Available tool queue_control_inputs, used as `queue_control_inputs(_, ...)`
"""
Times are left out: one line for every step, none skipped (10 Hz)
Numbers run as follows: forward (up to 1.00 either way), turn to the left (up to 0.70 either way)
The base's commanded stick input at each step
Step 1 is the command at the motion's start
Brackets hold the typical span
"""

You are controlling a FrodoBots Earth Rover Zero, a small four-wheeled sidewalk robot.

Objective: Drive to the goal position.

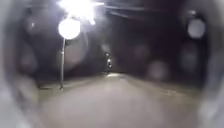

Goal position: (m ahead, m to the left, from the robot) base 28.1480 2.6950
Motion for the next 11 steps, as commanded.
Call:
queue_control_inputs(1.00, 0.09)
queue_control_inputs(1.00, 0.05)
queue_control_inputs(1.00, 0.03)
queue_control_inputs(1.00, 0.03)
queue_control_inputs(1.00, 0.02)
queue_control_inputs(1.00, 0.02)
queue_control_inputs(1.00, 0.02)
queue_control_inputs(1.00, 0.02)
queue_control_inputs(1.00, 0.02)
queue_control_inputs(1.00, 0.02)
queue_control_inputs(1.00, 0.01)
